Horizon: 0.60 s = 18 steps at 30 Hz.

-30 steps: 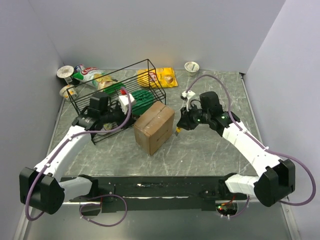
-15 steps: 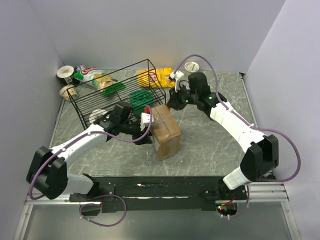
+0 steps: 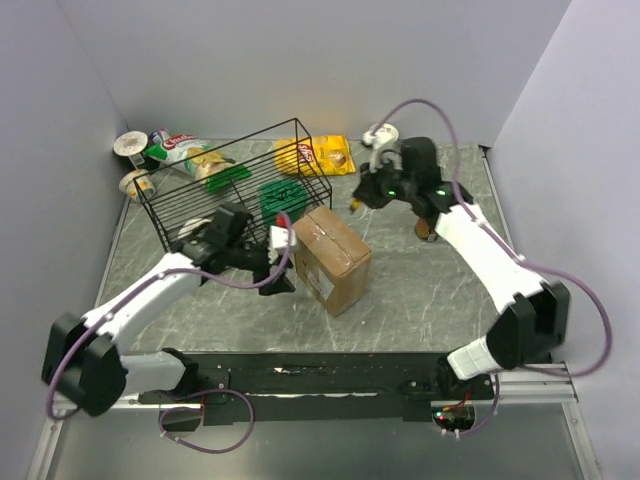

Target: Unpack the express box

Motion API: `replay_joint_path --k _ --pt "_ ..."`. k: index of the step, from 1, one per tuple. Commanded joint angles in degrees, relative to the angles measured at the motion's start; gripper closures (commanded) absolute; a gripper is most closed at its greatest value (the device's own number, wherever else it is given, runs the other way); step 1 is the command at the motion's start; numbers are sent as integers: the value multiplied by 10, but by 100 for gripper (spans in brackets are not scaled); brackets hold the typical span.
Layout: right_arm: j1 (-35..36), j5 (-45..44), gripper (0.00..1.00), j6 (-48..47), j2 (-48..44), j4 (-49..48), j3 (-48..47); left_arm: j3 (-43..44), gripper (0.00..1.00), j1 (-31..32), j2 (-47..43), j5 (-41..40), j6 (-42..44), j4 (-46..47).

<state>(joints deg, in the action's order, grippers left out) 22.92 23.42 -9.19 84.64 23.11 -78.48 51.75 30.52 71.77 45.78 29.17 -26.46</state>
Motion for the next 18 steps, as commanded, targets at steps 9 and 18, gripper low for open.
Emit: replay_joint_path --k 9,18 --pt "-31 16 100 -108 -275 162 198 159 24 -135 -1 13 -280 176" --pt "-25 140 100 -73 -295 143 244 151 23 -120 76 86 -408 257"
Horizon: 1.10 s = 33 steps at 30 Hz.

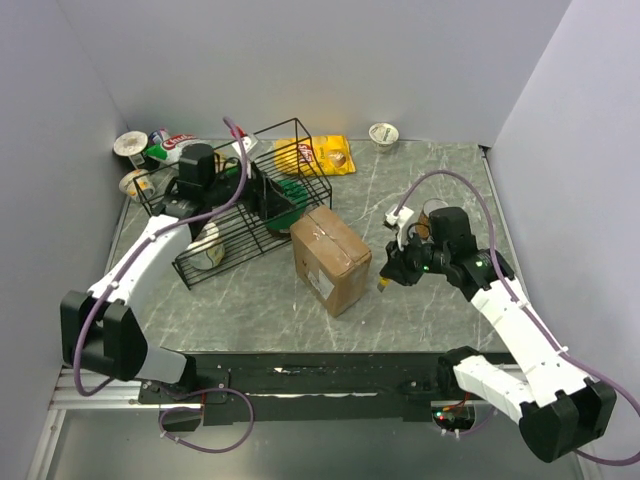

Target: Unpack the express box

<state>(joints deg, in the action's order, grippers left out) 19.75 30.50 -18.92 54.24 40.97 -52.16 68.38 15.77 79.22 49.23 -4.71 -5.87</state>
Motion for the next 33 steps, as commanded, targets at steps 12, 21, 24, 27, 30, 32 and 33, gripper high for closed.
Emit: replay_joint_path --k 12,21,24,27,30,32,33 --pt "13 68 100 49 105 -103 -106 -123 18 71 -80 44 -7 -21" --pt "13 47 100 68 180 -136 -171 -143 15 71 -116 -4 -6 -63" --pt "13 45 100 75 220 -146 -196 -137 15 71 -120 -17 19 -93" --pt "13 35 100 67 259 -149 -229 -122 18 71 -117 -14 69 -130" --pt "13 27 100 62 289 -148 -261 -112 18 75 -119 -18 112 -164" --pt "13 22 100 66 304 -150 -272 -100 19 80 -120 -15 157 -198" --pt "13 22 100 68 309 -150 -274 -91 18 85 -118 -12 192 -223"
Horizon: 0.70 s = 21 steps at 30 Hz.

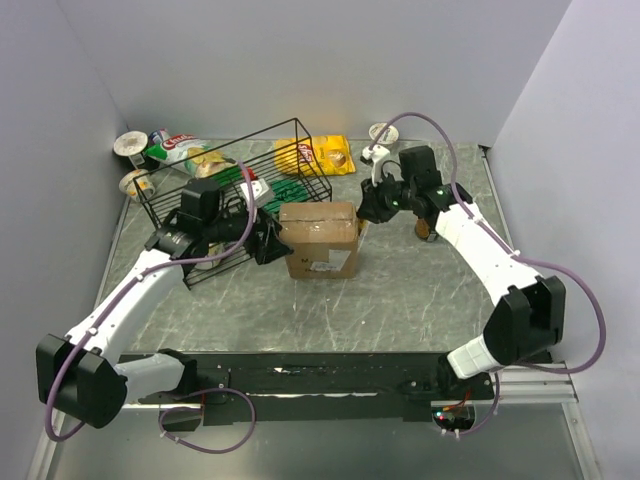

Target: Unpack the express box

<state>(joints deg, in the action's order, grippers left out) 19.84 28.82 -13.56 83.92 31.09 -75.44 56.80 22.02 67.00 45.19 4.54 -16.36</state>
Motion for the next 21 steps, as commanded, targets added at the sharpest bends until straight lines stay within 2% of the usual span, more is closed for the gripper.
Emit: replay_joint_path --k 1,7,10,12,16,18,19,21 --pt "11 38 100 16 17 -52 -41 35 18 28 5 21 182 -143" --pt "-6 17 100 28 44 -60 -33 110 10 58 24 -96 371 -292" --pt "-41 -1 100 58 34 -73 -37 174 6 57 39 -98 386 -321" --pt "-66 -2 100 101 17 -74 -39 244 6 51 71 -70 375 -335" --pt "-122 -4 100 159 -23 -67 -41 308 4 46 102 -6 274 -261" --pt "-123 -4 100 164 -50 -73 -38 339 4 46 128 17 240 -212" --pt "-123 0 100 170 -60 -76 -31 343 3 47 137 17 192 -186" --pt "-124 10 100 205 -86 -95 -20 343 4 47 164 12 153 -112"
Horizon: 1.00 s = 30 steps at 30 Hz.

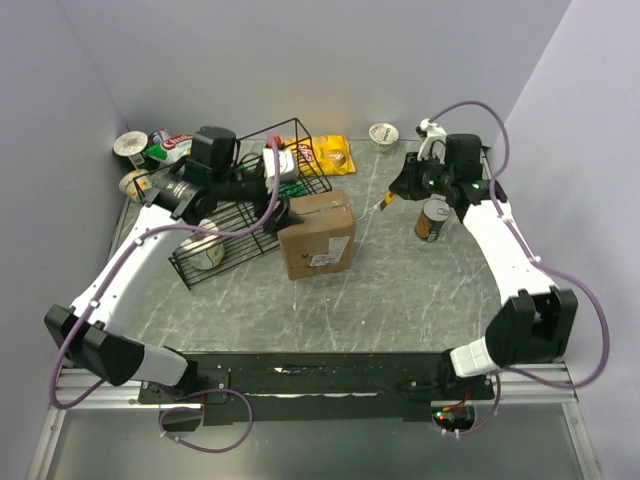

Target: Unpack the express box

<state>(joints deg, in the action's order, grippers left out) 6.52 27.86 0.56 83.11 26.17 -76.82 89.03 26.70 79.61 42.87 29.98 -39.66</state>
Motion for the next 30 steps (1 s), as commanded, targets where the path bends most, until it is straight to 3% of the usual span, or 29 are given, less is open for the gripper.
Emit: replay_joint_path --k 1,7,10,21,30 --pt "10 24 100 80 -87 -77 10 16 5 0 47 34 -132 144" --pt "9 25 100 231 -125 -183 61 -35 6 5 110 68 -240 323" --pt "7 20 100 291 -125 -230 87 -67 6 8 123 69 -252 379" --pt "16 11 100 407 -94 -394 154 -69 7 23 155 53 -193 330" --pt "32 14 100 411 -80 -395 156 -80 8 29 161 27 -157 310"
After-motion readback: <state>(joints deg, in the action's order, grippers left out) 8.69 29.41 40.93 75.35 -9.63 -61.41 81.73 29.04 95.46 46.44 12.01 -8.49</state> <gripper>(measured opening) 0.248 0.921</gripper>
